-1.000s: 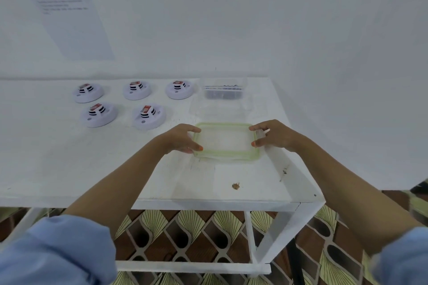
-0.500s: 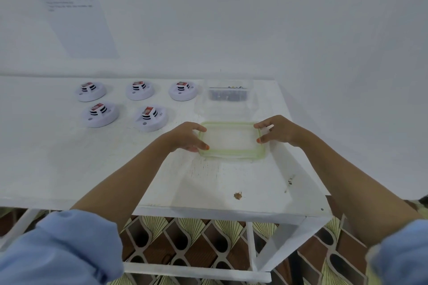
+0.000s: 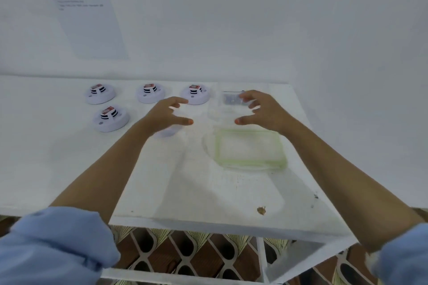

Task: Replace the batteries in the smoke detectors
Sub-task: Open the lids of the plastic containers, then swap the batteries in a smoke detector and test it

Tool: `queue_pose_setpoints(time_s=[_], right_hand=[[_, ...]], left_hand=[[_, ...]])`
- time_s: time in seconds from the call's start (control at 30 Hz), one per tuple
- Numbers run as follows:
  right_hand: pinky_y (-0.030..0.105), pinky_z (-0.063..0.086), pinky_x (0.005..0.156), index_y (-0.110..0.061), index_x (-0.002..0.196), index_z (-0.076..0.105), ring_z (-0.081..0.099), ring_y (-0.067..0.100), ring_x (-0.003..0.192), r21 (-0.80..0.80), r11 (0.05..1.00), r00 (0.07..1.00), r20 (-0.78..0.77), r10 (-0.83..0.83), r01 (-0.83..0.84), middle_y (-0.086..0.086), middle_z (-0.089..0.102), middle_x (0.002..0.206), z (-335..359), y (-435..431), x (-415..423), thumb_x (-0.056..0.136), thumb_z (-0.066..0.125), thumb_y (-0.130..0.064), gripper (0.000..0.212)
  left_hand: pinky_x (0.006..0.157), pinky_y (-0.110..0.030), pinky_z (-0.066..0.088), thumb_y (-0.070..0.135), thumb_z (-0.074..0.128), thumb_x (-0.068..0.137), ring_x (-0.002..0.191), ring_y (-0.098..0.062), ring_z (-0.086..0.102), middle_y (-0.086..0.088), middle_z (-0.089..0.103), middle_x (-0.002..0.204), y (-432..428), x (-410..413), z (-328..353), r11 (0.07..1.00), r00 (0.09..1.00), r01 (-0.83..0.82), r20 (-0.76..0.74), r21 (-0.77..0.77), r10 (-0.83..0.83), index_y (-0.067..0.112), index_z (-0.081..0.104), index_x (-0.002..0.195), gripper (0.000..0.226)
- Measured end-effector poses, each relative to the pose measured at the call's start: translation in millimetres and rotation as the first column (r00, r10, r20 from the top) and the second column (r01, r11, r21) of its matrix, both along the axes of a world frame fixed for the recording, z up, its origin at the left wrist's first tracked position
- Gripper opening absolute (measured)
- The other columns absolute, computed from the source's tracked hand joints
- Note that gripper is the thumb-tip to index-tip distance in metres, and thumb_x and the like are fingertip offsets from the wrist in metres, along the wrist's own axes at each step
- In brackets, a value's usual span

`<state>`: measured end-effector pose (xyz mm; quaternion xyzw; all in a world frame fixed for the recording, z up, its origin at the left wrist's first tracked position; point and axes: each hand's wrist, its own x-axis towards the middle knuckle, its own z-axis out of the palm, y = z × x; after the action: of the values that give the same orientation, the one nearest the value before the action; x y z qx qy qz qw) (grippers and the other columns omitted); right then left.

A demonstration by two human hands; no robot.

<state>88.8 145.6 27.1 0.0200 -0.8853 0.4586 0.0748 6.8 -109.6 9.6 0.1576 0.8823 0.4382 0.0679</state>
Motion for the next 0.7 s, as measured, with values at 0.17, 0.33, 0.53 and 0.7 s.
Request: queue_pose_setpoints(time_s=[0.17,0.33,0.53,0.7], right_hand=[[0.023,0.038,0.093,-0.015,0.134,0.038,0.044,0.014,0.107,-0.122,0.979,0.977,0.115,0.178,-0.164,-0.002,0.044,0.12,-14,-76,-50,0.065,0.082,-0.011,0.082],[0.025,0.033,0.098,-0.016,0.143,0.022,0.035,0.015,0.126,-0.052,0.973,0.931,0.284,0.231,-0.226,0.001,0.033,0.142,-44,-127,-92,0.068,0.081,-0.015,0.096],[0.019,0.028,0.097,-0.009,0.142,0.02,0.035,0.014,0.127,0.052,0.967,0.918,0.333,0.217,-0.248,0.001,0.034,0.141,-62,-146,-111,0.065,0.083,-0.01,0.099],[0.02,0.041,0.085,-0.017,0.117,0.052,0.052,0.001,0.09,0.09,0.962,0.925,0.313,0.217,-0.257,-0.011,0.056,0.101,-70,-149,-119,0.059,0.085,-0.006,0.068]], left_hand=[[0.092,-0.027,0.034,0.041,0.083,0.044,0.117,-0.01,0.034,0.0,0.038,0.138,-44,-34,-10,0.994,0.995,0.079,0.068,-0.079,-0.073,0.027,0.036,0.138,0.106],[0.103,-0.026,0.029,0.017,0.085,0.063,0.134,-0.015,0.027,0.001,0.026,0.149,-78,-66,-25,0.962,0.981,0.181,0.113,-0.206,-0.16,0.022,0.021,0.145,0.104],[0.107,-0.029,0.032,0.019,0.09,0.056,0.136,-0.017,0.029,0.0,0.027,0.15,-88,-85,-44,0.934,0.949,0.288,0.197,-0.214,-0.248,0.015,0.019,0.146,0.114],[0.1,-0.025,0.038,0.042,0.084,0.036,0.121,-0.011,0.043,0.005,0.044,0.134,-88,-90,-50,0.921,0.931,0.346,0.186,-0.181,-0.313,0.021,0.033,0.136,0.114]])
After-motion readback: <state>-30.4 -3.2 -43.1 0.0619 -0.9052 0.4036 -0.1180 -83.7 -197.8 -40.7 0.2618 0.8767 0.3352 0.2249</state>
